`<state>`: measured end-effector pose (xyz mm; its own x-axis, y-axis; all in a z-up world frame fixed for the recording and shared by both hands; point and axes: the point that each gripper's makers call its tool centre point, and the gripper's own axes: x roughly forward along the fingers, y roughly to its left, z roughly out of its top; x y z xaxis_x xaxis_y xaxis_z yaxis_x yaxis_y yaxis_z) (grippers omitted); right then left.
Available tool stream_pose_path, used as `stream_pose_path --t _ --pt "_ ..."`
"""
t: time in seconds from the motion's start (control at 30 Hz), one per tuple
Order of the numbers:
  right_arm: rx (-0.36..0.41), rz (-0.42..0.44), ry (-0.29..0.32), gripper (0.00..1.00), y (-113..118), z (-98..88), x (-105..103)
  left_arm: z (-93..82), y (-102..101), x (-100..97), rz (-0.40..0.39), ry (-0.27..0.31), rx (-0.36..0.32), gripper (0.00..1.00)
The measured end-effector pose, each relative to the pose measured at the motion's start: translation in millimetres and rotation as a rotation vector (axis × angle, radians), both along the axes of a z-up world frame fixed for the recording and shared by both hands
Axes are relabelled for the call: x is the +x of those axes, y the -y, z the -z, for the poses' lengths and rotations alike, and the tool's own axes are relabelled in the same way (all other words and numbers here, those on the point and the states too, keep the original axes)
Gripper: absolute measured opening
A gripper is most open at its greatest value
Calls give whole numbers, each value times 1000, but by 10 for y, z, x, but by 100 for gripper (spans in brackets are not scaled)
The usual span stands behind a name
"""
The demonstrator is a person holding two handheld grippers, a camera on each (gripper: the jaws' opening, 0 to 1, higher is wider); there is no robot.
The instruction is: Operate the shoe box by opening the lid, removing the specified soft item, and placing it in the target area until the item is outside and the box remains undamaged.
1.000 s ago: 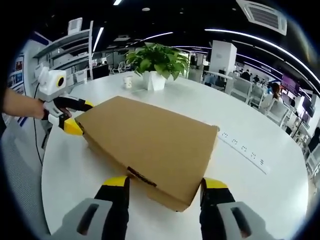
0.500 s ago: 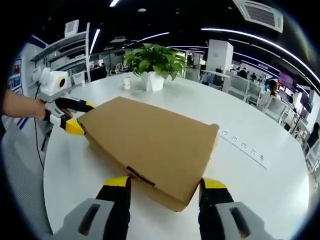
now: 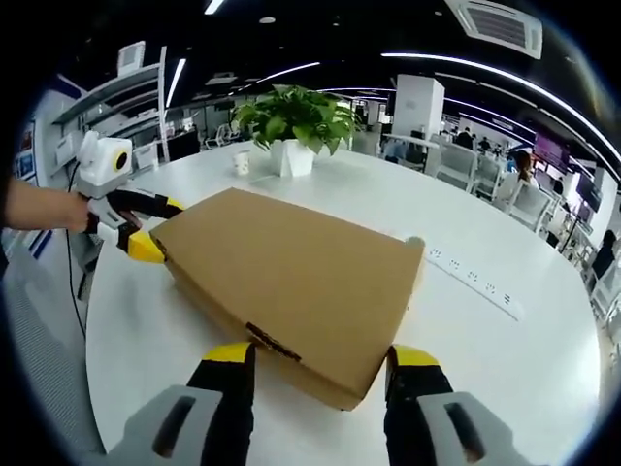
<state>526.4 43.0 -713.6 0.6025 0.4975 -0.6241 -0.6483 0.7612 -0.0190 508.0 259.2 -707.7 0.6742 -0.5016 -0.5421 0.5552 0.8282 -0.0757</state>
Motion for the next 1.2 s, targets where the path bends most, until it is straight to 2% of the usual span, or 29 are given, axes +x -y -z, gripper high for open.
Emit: stream_pose_path --t 1.2 --pt "19 93 25 49 -303 -3 -272 7 -291 -55 68 -30 17 62"
